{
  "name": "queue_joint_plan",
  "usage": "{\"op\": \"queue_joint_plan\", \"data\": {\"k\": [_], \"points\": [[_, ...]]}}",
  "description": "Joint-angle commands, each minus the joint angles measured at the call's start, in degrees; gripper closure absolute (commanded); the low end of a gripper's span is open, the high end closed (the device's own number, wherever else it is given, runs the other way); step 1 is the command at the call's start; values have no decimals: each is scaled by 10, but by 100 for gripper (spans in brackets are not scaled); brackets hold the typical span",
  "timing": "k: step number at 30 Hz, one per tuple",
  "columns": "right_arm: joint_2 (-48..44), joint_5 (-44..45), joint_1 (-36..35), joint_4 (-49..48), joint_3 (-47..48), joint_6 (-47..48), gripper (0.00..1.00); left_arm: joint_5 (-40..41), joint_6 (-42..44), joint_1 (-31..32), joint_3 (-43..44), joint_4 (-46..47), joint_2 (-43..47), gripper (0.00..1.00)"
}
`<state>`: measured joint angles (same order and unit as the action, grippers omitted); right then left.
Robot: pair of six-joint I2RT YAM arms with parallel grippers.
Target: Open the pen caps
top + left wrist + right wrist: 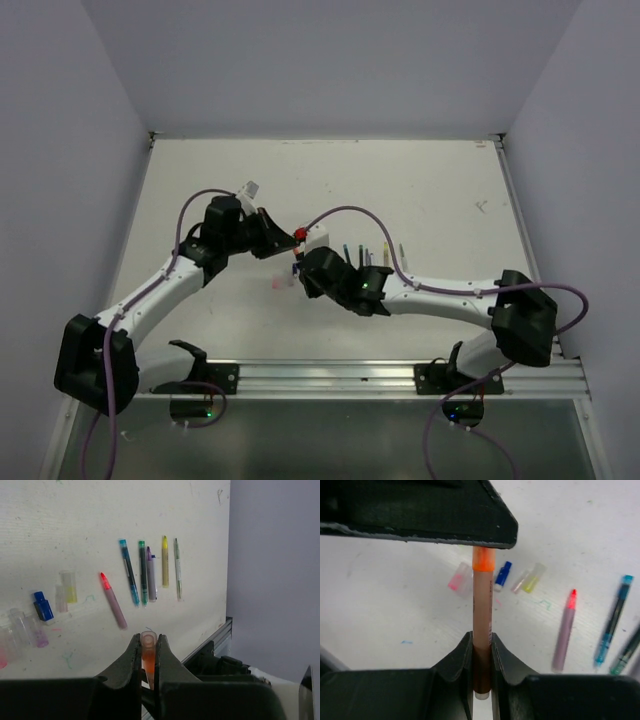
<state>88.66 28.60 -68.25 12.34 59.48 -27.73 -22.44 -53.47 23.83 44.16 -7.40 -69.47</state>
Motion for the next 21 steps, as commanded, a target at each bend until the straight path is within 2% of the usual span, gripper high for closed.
{"op": "queue_joint_plan", "data": {"k": [1, 2, 4, 6, 8, 11, 12, 14, 15, 16, 18, 21], "points": [[-71, -263, 26, -70, -78, 22, 100, 53, 59, -71, -16, 58, 38, 100], [-79, -321, 37, -102, -95, 12, 100, 47, 64, -77, -30, 92, 45, 100], [-99, -424, 59, -186, -140, -17, 100, 40, 66, -87, -63, 104, 67, 100], [-109, -481, 77, -234, -171, -43, 100, 32, 71, -97, -87, 121, 88, 100], [-111, -487, 82, -233, -177, -44, 100, 33, 72, -100, -94, 115, 101, 100], [-107, -442, 85, -201, -176, -37, 100, 37, 58, -107, -111, 116, 108, 100], [-105, -409, 84, -160, -168, -38, 100, 41, 56, -108, -110, 110, 109, 100], [-85, -315, 85, -117, -149, -36, 100, 67, 65, -109, -92, 37, 101, 100], [-74, -285, 85, -51, -121, -43, 100, 81, 71, -108, -89, 19, 90, 100], [-61, -241, 85, -25, -105, -44, 100, 88, 79, -108, -90, -2, 87, 100], [-15, -160, 85, 34, -66, -55, 100, 98, 97, -108, -114, -7, 88, 100], [44, -132, 86, 49, -38, -60, 100, 109, 103, -109, -165, 8, 115, 100]]}}
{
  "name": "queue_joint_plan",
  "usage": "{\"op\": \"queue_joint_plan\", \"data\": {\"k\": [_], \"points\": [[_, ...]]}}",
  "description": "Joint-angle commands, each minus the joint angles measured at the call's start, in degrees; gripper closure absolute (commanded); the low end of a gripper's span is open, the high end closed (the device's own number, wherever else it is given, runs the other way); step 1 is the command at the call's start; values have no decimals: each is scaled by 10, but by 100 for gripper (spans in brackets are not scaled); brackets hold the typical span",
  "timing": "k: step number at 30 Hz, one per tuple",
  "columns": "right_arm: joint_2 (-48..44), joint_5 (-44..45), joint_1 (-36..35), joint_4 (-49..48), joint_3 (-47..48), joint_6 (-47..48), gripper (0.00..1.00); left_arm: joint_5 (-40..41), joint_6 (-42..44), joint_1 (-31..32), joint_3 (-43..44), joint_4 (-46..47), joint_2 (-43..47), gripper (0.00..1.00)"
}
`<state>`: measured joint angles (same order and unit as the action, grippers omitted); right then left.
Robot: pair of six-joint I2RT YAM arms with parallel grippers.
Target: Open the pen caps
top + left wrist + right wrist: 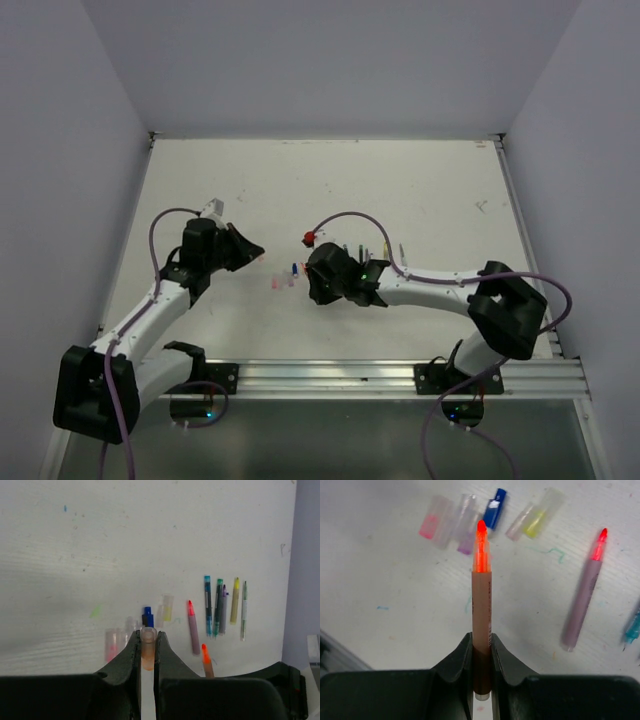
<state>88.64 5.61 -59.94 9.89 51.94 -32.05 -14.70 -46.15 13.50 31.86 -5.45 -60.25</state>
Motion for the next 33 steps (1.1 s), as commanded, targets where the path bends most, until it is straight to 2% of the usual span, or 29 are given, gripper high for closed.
{"op": "queue_joint_plan", "data": {"k": [1, 4, 10, 14, 17, 20, 26, 27, 29, 32, 33], "points": [[54, 105, 3, 72, 39, -22, 100, 35, 33, -5, -50, -10, 28, 100], [77, 128, 3, 65, 38, -39, 100, 22, 38, -4, -91, 16, 41, 100], [109, 143, 14, 75, 43, -49, 100, -3, 48, -3, -121, 69, 1, 100], [116, 147, 32, 75, 33, -54, 100, -22, 42, -3, -131, 105, -57, 95], [116, 147, 48, 73, 24, -51, 100, -28, 36, -3, -136, 127, -81, 84], [113, 149, 61, 67, 13, -43, 100, -31, 33, -3, -138, 145, -96, 80], [116, 150, 69, 68, 13, -33, 90, -32, 37, -3, -138, 155, -113, 64], [116, 152, 69, 68, 13, -33, 86, -33, 38, -3, -138, 154, -114, 63], [115, 154, 72, 68, 12, -32, 83, -31, 38, -3, -138, 151, -114, 62], [112, 157, 73, 69, 14, -29, 73, -32, 40, -3, -141, 149, -112, 60], [112, 161, 73, 74, 15, -29, 66, -34, 40, -3, -141, 149, -109, 59]]}}
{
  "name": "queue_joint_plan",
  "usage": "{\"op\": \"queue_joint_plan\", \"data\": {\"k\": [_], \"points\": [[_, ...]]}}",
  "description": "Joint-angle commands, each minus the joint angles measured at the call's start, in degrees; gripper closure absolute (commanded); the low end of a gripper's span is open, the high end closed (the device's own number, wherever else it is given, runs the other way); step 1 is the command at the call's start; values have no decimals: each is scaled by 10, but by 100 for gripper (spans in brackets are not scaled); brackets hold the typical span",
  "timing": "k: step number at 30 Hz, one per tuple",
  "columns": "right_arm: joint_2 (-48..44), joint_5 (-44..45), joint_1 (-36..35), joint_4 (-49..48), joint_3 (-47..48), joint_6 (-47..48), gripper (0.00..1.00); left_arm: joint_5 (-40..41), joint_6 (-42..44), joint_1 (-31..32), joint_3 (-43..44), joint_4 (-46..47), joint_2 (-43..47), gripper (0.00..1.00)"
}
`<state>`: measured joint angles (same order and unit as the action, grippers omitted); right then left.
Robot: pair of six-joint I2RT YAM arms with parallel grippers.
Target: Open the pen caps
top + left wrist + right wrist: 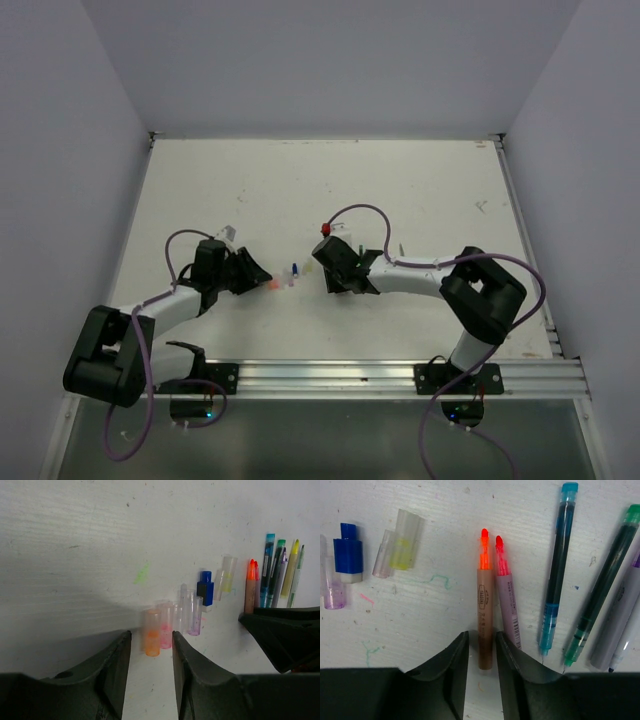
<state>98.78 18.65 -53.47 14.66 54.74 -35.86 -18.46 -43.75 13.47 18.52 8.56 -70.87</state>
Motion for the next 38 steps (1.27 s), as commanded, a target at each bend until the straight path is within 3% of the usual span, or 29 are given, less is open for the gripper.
{"op": "queue_joint_plan", "data": {"k": [1, 9, 14, 22, 23, 24, 26, 28, 37, 38], "points": [[10, 31, 8, 30, -11, 10, 65, 4, 16, -3, -8, 8, 1, 58], [-7, 33, 8, 20, -21, 31, 60, 9, 22, -3, 2, -31, 51, 51], [-79, 24, 7, -7, -46, 61, 56, 24, 33, -3, 16, -71, 124, 44], [-233, 48, -1, 90, -55, 49, 41, 21, 42, -3, 44, -150, 214, 37], [-251, 52, -1, 118, -64, 39, 34, 11, 42, -3, 44, -149, 221, 36], [-284, 63, -1, 129, -71, 33, 29, 4, 41, -3, 44, -146, 230, 34], [-322, 68, 0, 165, -95, 9, 1, -13, 38, -2, 44, -137, 235, 19], [-370, 61, -1, 185, -121, -18, 1, -28, 30, 0, 35, -117, 240, 0], [-529, 1, -1, 229, -226, -64, 1, -88, -18, 67, -8, 11, 224, 0], [-573, -18, -3, 208, -229, -62, 1, -120, -27, 75, -16, 71, 227, 0]]}}
